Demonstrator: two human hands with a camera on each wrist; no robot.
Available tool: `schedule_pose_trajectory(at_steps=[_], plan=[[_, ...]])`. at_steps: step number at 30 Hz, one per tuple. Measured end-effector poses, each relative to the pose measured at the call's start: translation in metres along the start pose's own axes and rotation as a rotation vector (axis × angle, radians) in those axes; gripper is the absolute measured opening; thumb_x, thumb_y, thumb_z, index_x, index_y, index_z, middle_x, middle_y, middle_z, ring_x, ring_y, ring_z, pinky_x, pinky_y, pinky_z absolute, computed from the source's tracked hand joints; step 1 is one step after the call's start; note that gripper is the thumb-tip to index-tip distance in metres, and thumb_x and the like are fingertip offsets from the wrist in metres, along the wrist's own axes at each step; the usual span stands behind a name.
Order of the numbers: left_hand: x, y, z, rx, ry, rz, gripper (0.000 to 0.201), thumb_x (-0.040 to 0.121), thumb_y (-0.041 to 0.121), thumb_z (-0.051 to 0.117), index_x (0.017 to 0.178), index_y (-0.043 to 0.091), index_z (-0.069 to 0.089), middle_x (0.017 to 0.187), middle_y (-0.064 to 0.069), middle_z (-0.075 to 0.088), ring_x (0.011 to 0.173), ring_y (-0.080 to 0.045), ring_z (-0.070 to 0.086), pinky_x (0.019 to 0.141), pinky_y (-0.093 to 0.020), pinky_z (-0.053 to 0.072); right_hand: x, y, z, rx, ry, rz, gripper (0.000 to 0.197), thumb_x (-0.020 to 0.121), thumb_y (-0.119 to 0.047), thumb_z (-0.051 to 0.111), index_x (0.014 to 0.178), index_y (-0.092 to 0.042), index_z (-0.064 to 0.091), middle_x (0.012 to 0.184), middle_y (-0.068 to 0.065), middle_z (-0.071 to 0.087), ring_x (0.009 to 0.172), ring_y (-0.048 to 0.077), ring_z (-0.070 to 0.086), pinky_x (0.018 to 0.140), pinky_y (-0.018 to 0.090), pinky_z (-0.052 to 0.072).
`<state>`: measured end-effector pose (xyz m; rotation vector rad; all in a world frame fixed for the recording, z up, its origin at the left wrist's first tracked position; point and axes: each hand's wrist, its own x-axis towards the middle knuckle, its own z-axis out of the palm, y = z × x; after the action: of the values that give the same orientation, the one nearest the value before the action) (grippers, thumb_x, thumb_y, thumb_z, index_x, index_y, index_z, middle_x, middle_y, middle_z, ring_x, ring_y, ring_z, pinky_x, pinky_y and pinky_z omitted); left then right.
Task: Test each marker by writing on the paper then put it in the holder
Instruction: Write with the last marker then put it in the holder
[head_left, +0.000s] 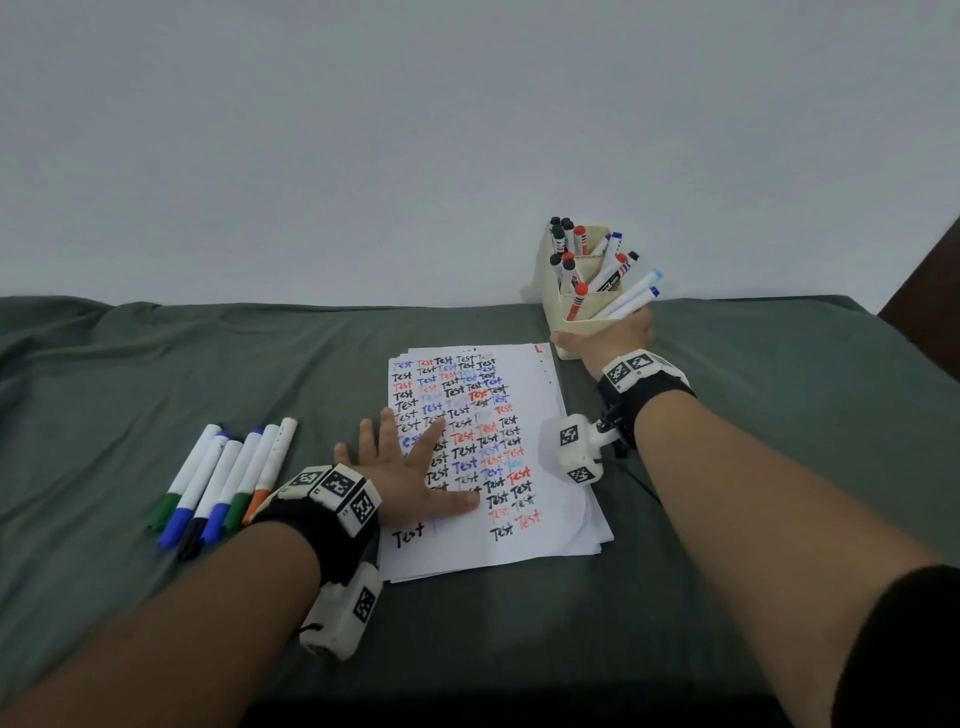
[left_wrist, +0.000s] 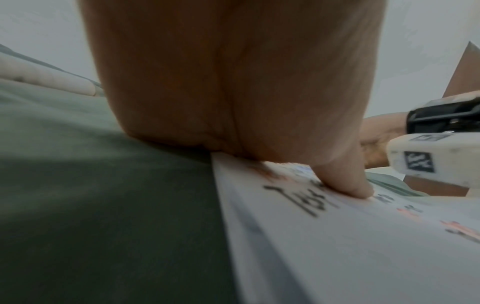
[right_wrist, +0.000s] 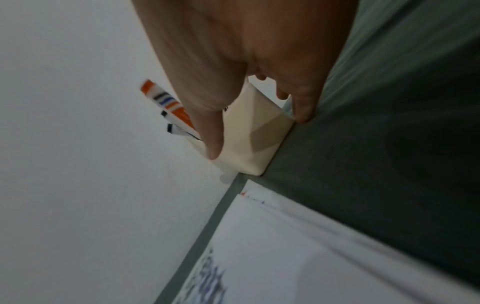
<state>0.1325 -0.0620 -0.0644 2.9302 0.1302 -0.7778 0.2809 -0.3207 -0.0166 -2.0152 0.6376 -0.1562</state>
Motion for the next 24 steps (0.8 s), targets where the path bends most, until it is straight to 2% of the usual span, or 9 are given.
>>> schedule_pose_trajectory(at_steps=[4,7,10,13,16,18,20,22,24], plan=[[-0.002,0.001,-0.002,0.003,0.002,-0.003,0.127,0.031,0.114,0.022,0.134,0.062,-0.032,0.158,-0.006,-0.038,0.146,-0.036,-0.031,0.113,-0.065,-0.011,-0.023,0.006,-0.022,-0.043,-0.142,0.056,0.068,0.074,-0.037,0.087,0.126,-0.009,0.054,0.11,0.007,0.064,0.077,0.018,0.06,0.064,0.032,0.051],[-0.006,0.005,-0.005,0.014,0.009,-0.01,0.128,0.032,0.114,0.022,0.137,0.062,-0.029,0.159,-0.006,-0.036,0.148,-0.037,-0.028,0.114,-0.065,-0.008,-0.048,0.014,-0.036,-0.156,-0.386,-0.027,0.039,0.083,-0.039,0.081,0.099,-0.011,0.059,0.095,0.01,0.066,0.074,0.018,0.059,0.084,0.04,0.06],[-0.017,0.006,-0.009,-0.018,0.04,-0.001,0.127,0.036,0.112,0.025,0.141,0.06,-0.025,0.162,-0.009,-0.028,0.15,-0.037,-0.022,0.116,-0.065,-0.004,-0.082,0.021,-0.047,-0.43,-0.47,-0.172,0.039,0.086,-0.042,0.077,0.082,-0.01,0.055,0.076,0.005,0.058,0.064,0.017,0.056,0.059,0.029,0.05],[-0.029,0.006,-0.014,-0.185,0.195,-0.021,0.125,0.054,0.103,0.04,0.148,0.048,-0.02,0.163,-0.017,0.005,0.15,-0.041,0.01,0.118,-0.059,0.016,-0.109,0.034,-0.056,-0.608,-0.451,-0.263,0.036,0.088,-0.037,0.074,0.075,-0.012,0.052,0.071,0.002,0.055,0.061,0.015,0.053,0.051,0.027,0.037],[-0.037,0.005,-0.019,-0.36,0.34,-0.091,0.115,0.069,0.083,0.06,0.149,0.038,-0.009,0.153,-0.015,0.034,0.138,-0.039,0.036,0.113,-0.051,0.032,-0.128,0.047,-0.061,-0.684,-0.343,-0.358,0.033,0.091,-0.028,0.068,0.069,-0.012,0.05,0.067,0.002,0.051,0.058,0.016,0.049,0.048,0.027,0.033],[-0.044,0.005,-0.02,-0.561,0.319,-0.141,0.115,0.071,0.068,0.075,0.151,0.033,0.0,0.148,-0.013,0.042,0.129,-0.036,0.048,0.103,-0.048,0.045,-0.138,0.053,-0.061,-0.697,-0.336,-0.37,0.03,0.092,-0.026,0.067,0.071,-0.013,0.05,0.07,0.002,0.052,0.064,0.019,0.052,0.048,0.027,0.033],[-0.05,0.007,-0.022,-0.738,0.283,-0.162,0.111,0.074,0.052,0.083,0.151,0.028,0.007,0.132,-0.006,0.052,0.111,-0.029,0.059,0.082,-0.041,0.053,-0.146,0.057,-0.059,-0.692,-0.362,-0.357,0.03,0.092,-0.026,0.068,0.073,-0.014,0.049,0.073,0.001,0.052,0.074,0.023,0.056,0.048,0.026,0.033],[-0.057,0.011,-0.026,-0.805,0.247,-0.163,0.101,0.077,0.044,0.084,0.148,0.023,0.015,0.106,0.003,0.054,0.089,-0.019,0.06,0.06,-0.032,0.05,-0.151,0.058,-0.056,-0.692,-0.362,-0.344,0.029,0.092,-0.024,0.068,0.074,-0.013,0.047,0.073,0.001,0.05,0.08,0.025,0.057,0.049,0.027,0.033],[-0.062,0.014,-0.03,-0.861,0.214,-0.154,0.088,0.079,0.035,0.084,0.143,0.018,0.026,0.097,0.004,0.057,0.082,-0.016,0.063,0.056,-0.031,0.051,-0.155,0.056,-0.054,-0.692,-0.362,-0.328,0.025,0.094,-0.02,0.066,0.078,-0.012,0.048,0.074,0.001,0.049,0.081,0.025,0.056,0.052,0.027,0.035]])
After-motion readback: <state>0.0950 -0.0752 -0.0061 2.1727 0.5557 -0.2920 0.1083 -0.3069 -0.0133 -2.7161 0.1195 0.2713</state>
